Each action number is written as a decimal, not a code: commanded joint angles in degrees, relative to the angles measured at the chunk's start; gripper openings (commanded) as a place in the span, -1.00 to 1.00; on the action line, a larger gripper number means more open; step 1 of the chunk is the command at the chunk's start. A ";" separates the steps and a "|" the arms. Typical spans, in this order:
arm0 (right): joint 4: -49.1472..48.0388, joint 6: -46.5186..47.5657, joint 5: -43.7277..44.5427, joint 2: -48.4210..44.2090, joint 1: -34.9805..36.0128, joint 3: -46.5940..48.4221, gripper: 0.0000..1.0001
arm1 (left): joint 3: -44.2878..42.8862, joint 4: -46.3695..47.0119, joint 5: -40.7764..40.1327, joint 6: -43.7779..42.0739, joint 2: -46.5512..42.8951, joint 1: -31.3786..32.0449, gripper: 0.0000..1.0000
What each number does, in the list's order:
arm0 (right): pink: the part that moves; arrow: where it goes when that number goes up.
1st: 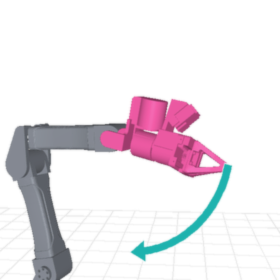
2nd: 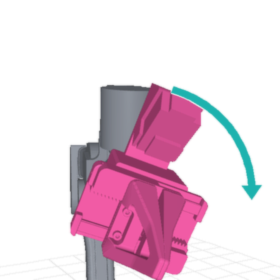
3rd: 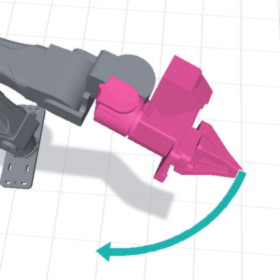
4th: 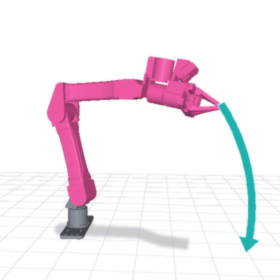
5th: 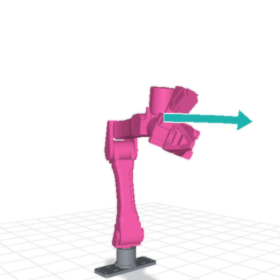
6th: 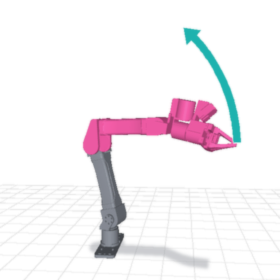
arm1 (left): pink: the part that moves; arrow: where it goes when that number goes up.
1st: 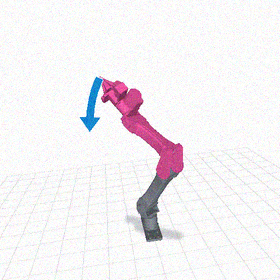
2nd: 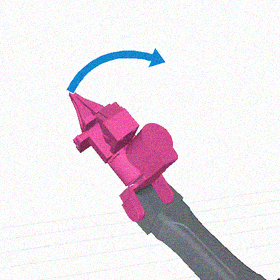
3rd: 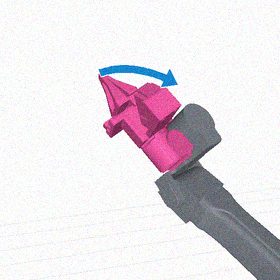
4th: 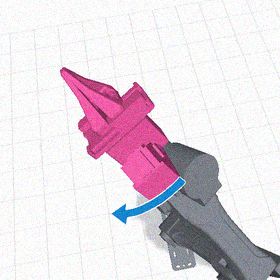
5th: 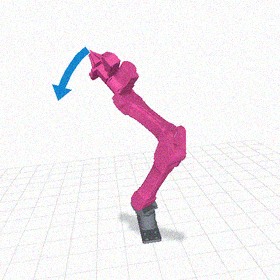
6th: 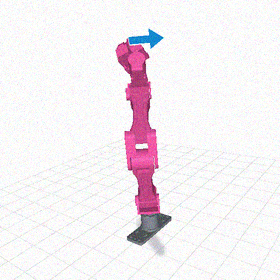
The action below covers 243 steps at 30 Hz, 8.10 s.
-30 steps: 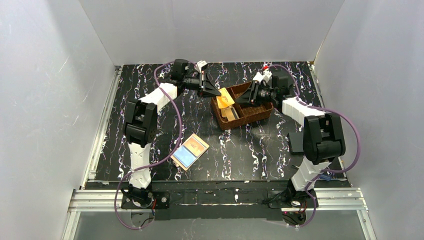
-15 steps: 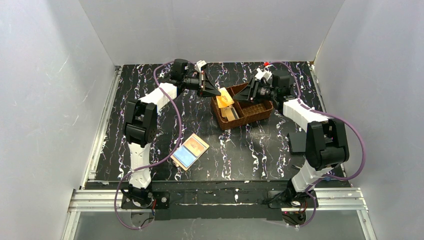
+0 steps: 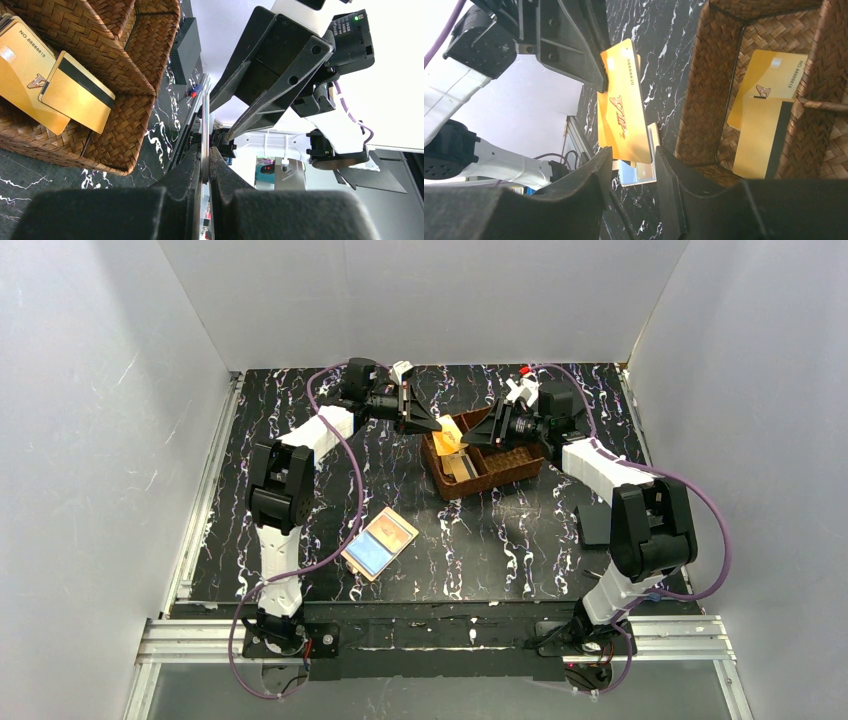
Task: Put the credit cards into the card holder
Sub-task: Place the credit card in the storage box.
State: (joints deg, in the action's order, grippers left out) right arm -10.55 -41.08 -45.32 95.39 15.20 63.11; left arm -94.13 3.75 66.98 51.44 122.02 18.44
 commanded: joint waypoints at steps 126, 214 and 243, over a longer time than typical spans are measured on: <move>8.85 0.46 8.87 -8.04 4.64 4.17 -0.27 | -1.65 -4.70 -1.96 -4.56 -5.01 2.23 -1.00; -33.83 -28.02 2.31 10.47 -2.49 -14.88 -0.97 | -26.95 -36.93 -16.10 -19.21 15.98 1.72 -0.08; -6.07 -9.18 2.29 -4.21 -8.86 -8.47 -0.97 | -26.78 -46.18 -21.93 -26.35 10.64 7.22 0.15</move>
State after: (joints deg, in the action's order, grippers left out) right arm -19.20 -53.45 -42.59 94.13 7.55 52.84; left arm -123.55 -39.68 48.21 26.37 138.50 23.90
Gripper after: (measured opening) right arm 0.030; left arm 0.555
